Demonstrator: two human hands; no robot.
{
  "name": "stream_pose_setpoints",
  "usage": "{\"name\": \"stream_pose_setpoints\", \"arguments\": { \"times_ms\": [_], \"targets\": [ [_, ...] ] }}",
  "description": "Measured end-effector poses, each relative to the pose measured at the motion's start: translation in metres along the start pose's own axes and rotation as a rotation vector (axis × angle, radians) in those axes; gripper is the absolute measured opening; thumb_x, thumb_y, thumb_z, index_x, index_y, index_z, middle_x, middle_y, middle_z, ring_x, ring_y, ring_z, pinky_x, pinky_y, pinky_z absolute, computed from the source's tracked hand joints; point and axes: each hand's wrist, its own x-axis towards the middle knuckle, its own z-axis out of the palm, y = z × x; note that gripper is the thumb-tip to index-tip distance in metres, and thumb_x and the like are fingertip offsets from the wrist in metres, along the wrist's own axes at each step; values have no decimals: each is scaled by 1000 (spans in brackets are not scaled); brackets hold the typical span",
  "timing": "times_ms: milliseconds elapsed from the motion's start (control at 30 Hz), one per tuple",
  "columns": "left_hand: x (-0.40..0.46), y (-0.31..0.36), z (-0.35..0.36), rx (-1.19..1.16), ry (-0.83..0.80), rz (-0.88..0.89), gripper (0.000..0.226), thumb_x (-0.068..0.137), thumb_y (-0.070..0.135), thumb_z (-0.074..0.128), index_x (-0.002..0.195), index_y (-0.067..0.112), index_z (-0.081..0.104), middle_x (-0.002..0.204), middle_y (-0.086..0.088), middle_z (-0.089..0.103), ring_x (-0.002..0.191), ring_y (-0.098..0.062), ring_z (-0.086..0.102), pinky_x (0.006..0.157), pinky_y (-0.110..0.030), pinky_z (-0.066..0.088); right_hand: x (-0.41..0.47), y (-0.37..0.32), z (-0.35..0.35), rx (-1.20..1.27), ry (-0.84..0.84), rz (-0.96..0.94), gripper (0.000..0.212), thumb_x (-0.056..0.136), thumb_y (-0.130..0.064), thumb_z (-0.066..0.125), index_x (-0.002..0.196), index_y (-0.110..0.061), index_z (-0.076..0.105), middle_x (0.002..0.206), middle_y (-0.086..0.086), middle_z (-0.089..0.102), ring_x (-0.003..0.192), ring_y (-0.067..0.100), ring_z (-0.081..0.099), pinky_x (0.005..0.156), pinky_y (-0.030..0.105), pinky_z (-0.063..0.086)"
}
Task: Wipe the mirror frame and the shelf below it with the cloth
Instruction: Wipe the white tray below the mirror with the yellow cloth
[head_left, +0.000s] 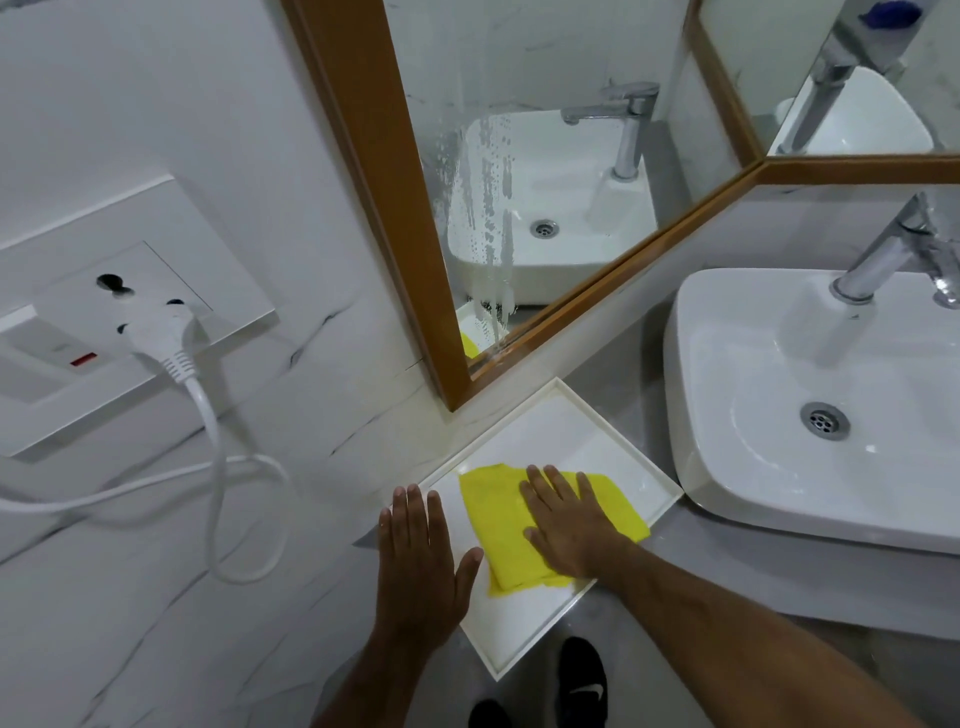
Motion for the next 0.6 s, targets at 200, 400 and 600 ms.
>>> {"name": "stream_pose_setpoints", "arguments": {
  "times_ms": [200,400,600],
  "targets": [
    [2,0,1,10,3,7,82,100,63,25,148,-2,34,152,-31,42,140,-50,40,118,-58,31,10,12,-25,141,-157,20,101,77,-63,61,153,-15,16,160,16,17,145,37,20,116,56,16],
    [10,4,-10,59,-22,65,80,101,60,27,146,-4,40,152,-32,41,141,-51,38,114,-60,25,-1,9,-32,278,-300,192,89,70,-55,76,142,-18,37,137,5,54,126,28,51,101,39,39],
    [55,12,-74,150,78,278,82,99,64,25,147,-2,38,155,-32,36,144,-50,34,114,-60,22,-22,17,-97,1301,-184,472,44,77,-18,82,117,-5,69,98,2,72,85,14,69,73,24,55]
  ]
}}
